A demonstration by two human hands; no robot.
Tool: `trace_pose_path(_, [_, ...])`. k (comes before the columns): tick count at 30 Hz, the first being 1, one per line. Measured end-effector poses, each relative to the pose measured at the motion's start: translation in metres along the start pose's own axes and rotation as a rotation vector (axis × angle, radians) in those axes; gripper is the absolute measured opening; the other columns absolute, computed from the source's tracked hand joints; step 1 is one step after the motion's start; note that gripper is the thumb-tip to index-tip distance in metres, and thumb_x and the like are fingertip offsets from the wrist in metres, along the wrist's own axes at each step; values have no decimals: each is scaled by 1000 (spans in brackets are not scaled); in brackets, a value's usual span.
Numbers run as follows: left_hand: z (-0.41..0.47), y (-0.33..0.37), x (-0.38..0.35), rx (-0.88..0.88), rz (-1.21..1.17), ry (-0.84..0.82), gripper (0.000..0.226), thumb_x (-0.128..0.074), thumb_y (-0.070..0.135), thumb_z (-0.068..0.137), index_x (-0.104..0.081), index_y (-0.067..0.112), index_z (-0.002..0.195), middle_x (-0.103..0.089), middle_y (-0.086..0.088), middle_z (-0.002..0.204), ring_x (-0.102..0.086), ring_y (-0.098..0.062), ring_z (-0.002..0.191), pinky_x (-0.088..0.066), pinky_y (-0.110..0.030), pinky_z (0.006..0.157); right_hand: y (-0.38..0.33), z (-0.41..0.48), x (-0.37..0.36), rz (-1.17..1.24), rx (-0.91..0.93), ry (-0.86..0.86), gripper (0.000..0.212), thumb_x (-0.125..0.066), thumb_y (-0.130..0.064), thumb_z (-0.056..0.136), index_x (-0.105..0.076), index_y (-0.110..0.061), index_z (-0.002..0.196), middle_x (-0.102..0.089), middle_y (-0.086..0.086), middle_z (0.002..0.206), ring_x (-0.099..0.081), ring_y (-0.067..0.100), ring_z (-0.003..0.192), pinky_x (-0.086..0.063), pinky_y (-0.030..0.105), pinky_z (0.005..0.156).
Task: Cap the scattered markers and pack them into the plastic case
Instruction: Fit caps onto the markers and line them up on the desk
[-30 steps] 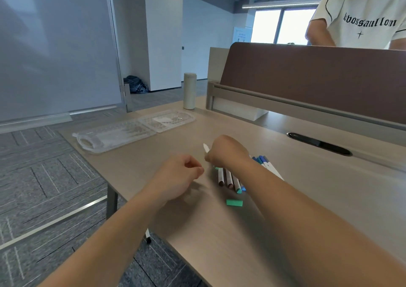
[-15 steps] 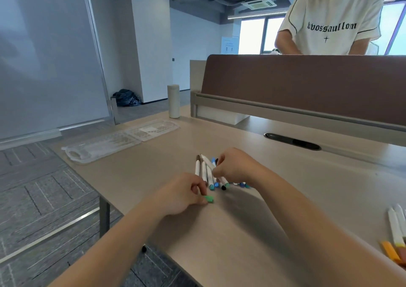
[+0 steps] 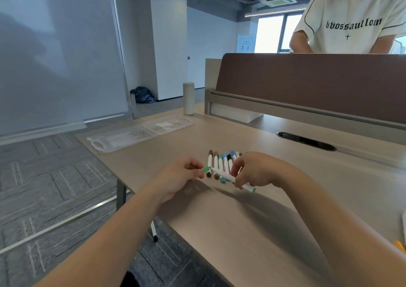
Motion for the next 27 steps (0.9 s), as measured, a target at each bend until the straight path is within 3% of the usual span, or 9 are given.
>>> trace_pose_path(5, [1,-1,0,-30,22,-10,12,-70,4,86,-67,15,87,-70,-4,76,-56,-5,58,-42,-15,55,3,1,-3,-18,-2,-16,19,-74,-23,79,-67,-31,95,-57,-12,91,-53,9,80,-42,22,62])
trace_pose_path(9, [3,-2,-1,-40,27,-2,15,-71,2,84,-67,16,83,-68,-7,75,-55,-16,67,-42,-25,61,4,2,-4,-29,5,-16,17,-75,-23,79,-66,-32,91,-57,-12,88,-52,8,79,-39,20,61])
trace_pose_path(14, [4,-3,0,-32,16,20,13,-70,1,86,-66,13,86,-65,-3,71,-53,-12,62,-43,-22,55,4,2,-1,-50,11,-8,17,-74,-23,79,-66,-33,90,-58,-13,89,-53,8,79,-39,20,61])
trace_pose_path(18, [5,-4,1,-30,32,38,12,-73,4,84,-67,14,87,-64,0,70,-52,-8,59,-40,-19,54,2,1,0,-84,12,-6,21,-74,-23,81,-70,-27,101,-59,-7,97,-53,12,86,-38,19,61])
trace_pose_path(21, [4,-4,2,-35,12,44,11,-73,5,84,-67,14,86,-63,-1,71,-51,-8,59,-39,-17,53,1,1,1,-82,3,-9,22,-73,-22,82,-71,-26,104,-60,-7,98,-50,8,79,-36,19,59])
trace_pose_path(27, [5,-3,0,-55,48,36,13,-75,5,81,-69,16,83,-62,-3,73,-51,-12,66,-38,-21,60,-1,3,1,-70,18,-17,18,-75,-22,81,-67,-30,95,-64,-6,102,-56,12,86,-43,23,67])
Point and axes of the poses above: each hand's wrist, its own z-axis towards the middle knuckle, its own x-axis out of the back of the hand, y = z × x, the point moved 6 cm from there along z, towards the middle knuckle
